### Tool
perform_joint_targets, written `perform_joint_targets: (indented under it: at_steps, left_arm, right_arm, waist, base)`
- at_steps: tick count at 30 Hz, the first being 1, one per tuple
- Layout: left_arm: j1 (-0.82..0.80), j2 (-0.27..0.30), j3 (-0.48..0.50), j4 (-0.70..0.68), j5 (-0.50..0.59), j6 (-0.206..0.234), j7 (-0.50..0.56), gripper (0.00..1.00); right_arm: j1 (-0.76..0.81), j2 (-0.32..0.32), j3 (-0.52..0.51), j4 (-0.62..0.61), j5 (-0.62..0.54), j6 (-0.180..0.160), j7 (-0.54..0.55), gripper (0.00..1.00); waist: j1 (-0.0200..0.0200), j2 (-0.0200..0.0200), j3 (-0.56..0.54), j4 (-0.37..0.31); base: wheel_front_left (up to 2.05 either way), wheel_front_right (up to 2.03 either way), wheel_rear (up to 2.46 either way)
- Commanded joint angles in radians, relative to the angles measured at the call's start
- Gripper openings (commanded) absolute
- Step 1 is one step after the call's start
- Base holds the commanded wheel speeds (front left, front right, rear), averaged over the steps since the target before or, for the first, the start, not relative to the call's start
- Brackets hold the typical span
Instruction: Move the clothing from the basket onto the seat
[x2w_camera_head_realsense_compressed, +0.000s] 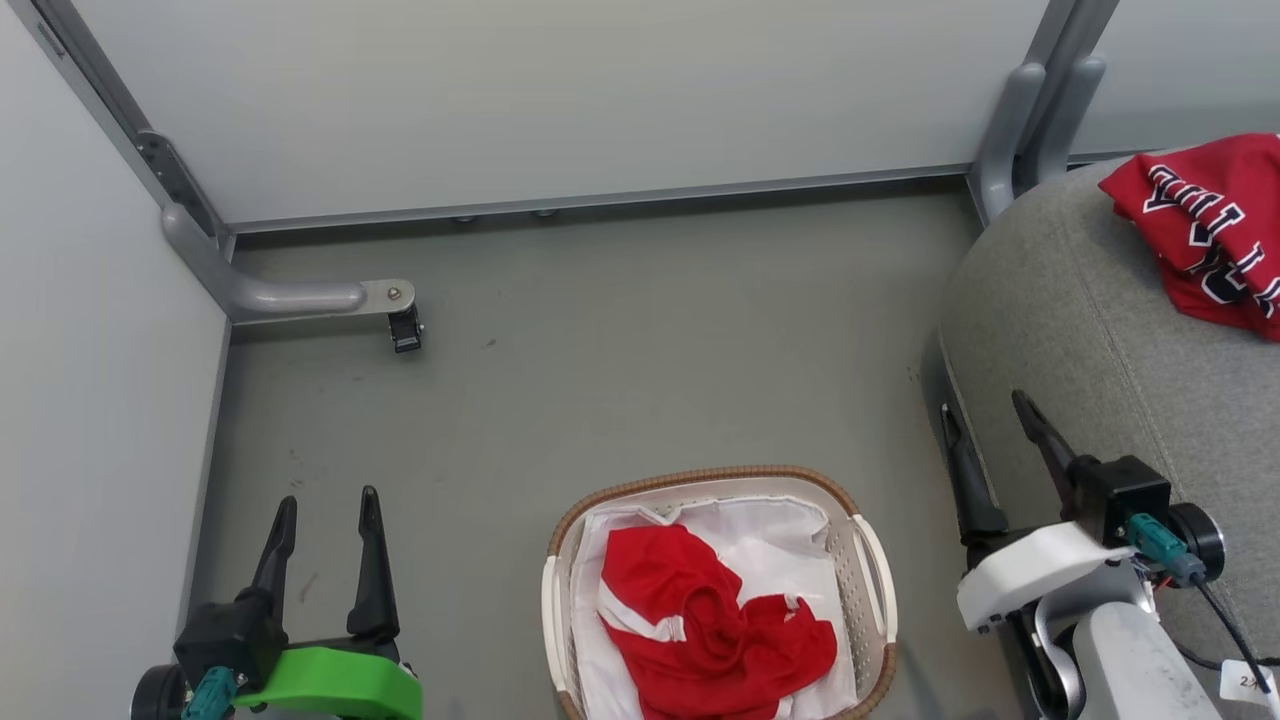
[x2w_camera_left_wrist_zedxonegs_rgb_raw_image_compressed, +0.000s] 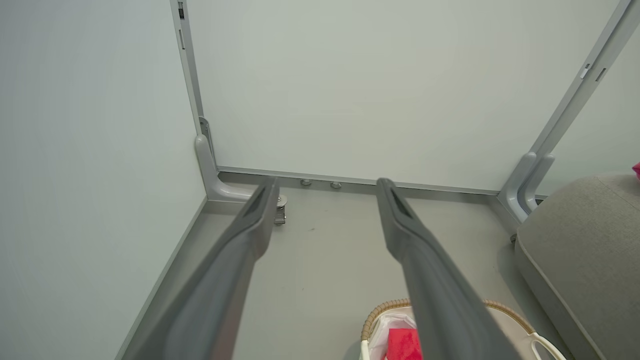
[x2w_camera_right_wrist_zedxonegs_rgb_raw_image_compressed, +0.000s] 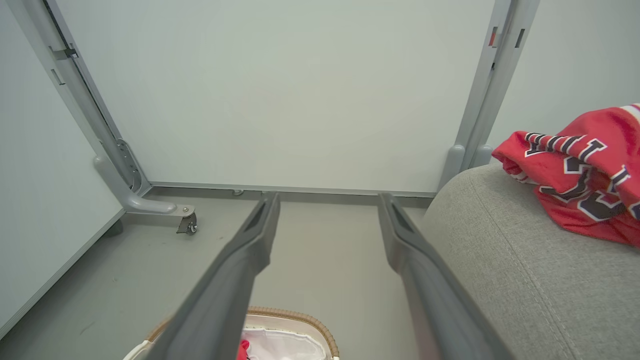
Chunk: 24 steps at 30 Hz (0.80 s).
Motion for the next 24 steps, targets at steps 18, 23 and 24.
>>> perform_joint_targets:
  at_steps: [18,23,24]
  left_arm:
    - [0.034,-0.002,-0.015,0.006,-0.005,-0.002,0.0,1.0]
    - [0.032,-0.001,-0.015,0.009,-0.003,-0.005,0.0,1.0]
    - [0.031,-0.001,-0.015,0.009,-0.002,-0.005,0.0,1.0]
  right_arm:
    - [0.052,-0.004,0.07,0.005,0.017,-0.001,-0.002,1.0]
    - [0.049,-0.004,0.066,0.006,0.016,-0.001,-0.002,1.0]
    - [0.048,-0.004,0.065,0.007,0.016,-0.001,-0.002,1.0]
  waist:
    - [0.0001,0.0109,-0.048,-0.004]
    - [0.0001,0.0109,-0.045,-0.003]
    - [0.0001,0.0109,-0.044,-0.003]
  base:
    - [0.0,0.0,0.0]
    - [0.0,0.0,0.0]
    - [0.0,0.0,0.0]
